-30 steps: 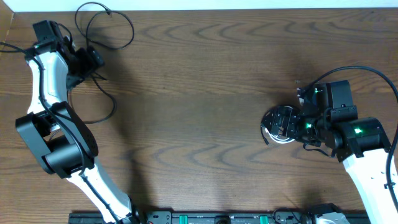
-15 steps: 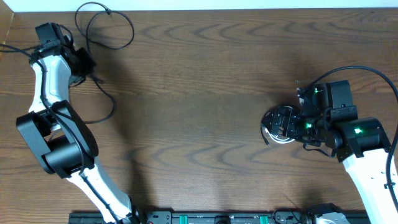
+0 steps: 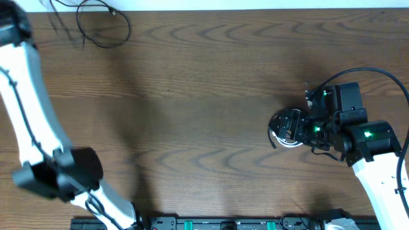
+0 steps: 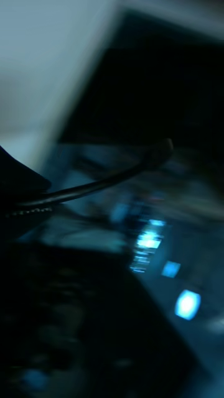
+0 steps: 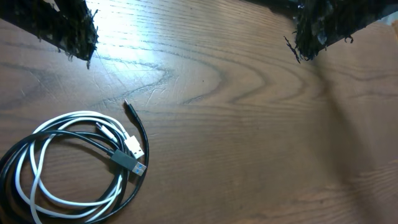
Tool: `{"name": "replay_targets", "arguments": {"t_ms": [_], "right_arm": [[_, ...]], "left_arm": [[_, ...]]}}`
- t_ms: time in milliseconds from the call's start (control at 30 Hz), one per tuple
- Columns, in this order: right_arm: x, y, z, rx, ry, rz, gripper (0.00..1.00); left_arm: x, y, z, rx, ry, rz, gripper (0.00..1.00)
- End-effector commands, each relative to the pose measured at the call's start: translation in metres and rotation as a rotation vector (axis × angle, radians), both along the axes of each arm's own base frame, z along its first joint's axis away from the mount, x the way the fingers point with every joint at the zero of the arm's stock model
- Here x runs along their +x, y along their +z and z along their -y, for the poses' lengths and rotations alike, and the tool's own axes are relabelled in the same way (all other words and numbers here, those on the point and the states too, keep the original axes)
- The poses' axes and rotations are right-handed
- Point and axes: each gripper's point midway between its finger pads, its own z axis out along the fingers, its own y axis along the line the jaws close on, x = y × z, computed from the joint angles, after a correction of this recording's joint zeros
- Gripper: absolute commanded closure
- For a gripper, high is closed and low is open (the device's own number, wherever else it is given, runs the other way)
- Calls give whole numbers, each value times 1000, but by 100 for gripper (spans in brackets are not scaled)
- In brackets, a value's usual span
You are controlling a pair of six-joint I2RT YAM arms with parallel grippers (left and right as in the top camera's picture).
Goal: Untangle cables
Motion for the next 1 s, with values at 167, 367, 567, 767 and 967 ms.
{"name": "replay_targets", "arguments": {"t_ms": [167,367,567,767,967], "right_arm": [[1,3,-2,5,6,7,1],[1,3,-2,5,6,7,1],[1,3,-2,5,6,7,1],[1,3,-2,5,6,7,1],[1,3,-2,5,6,7,1]], "left_arm": [[32,-180,-67,-69,234,-531,14],[35,-362,-69,-161,188,-995,3],[23,-403,-63,-192,170,-1120,2],[17,-379,-61,-186,173,-1098,2],[6,-315,-57,-155,190,-996,2]]}}
